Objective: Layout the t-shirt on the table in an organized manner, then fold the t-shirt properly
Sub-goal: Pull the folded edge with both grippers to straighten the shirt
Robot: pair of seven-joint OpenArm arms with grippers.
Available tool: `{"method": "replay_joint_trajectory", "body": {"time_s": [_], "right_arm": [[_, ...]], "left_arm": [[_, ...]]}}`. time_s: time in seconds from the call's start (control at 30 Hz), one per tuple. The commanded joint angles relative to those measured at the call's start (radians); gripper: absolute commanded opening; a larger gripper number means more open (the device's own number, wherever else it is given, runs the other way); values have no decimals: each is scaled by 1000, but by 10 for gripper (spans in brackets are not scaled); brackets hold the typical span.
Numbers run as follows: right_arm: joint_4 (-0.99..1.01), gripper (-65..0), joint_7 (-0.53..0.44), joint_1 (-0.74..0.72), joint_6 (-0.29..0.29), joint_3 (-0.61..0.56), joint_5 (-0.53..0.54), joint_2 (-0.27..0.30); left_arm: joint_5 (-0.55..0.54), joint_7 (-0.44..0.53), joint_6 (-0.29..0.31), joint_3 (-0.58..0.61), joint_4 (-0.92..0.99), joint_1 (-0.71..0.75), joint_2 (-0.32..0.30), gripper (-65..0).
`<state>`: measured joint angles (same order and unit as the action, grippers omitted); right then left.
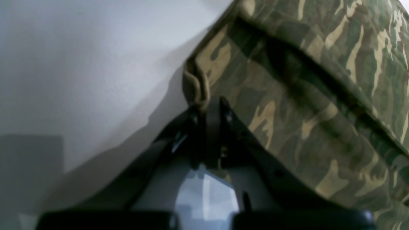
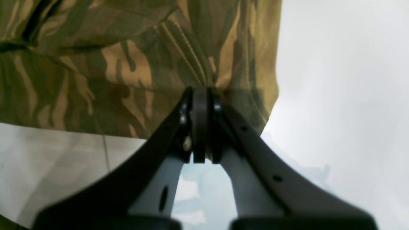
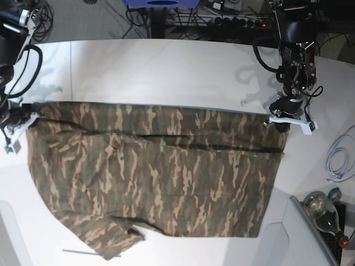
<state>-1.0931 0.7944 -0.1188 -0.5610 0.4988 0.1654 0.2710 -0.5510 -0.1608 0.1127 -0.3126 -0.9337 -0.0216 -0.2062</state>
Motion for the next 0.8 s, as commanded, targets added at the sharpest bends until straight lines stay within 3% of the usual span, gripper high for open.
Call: {"method": "replay_joint_trajectory", "body": {"time_s": [0.0, 0.23, 0.33, 0.43, 0.53, 0.6, 0.67, 0.77], "right_arm": [[-8, -648, -13, -29, -1, 4, -20, 21], [11, -630, -53, -51, 3, 14, -105, 0], [-6, -503, -33, -52, 3, 14, -106, -6], [-83, -297, -23, -42, 3, 39, -102, -22], [-252, -164, -20, -8, 3, 225, -102, -114], [-379, -144, 20, 11, -4, 363, -102, -209], [-473, -143, 109, 26, -18, 424, -100, -284], [-494, -143, 190, 55, -101, 502, -13, -378]], "left_arm": [[4, 5, -5, -3, -9, -7, -16, -650], [4, 5, -5, -3, -9, -7, -16, -650], [4, 4, -5, -3, -11, -7, -16, -650], [4, 4, -5, -3, -12, -7, -14, -650], [4, 4, -5, -3, -17, -5, -12, -650], [4, 4, -5, -3, -17, -4, -12, -650], [4, 4, -5, -3, -17, -1, -12, -650], [4, 4, -5, -3, -17, 1, -12, -650]]}}
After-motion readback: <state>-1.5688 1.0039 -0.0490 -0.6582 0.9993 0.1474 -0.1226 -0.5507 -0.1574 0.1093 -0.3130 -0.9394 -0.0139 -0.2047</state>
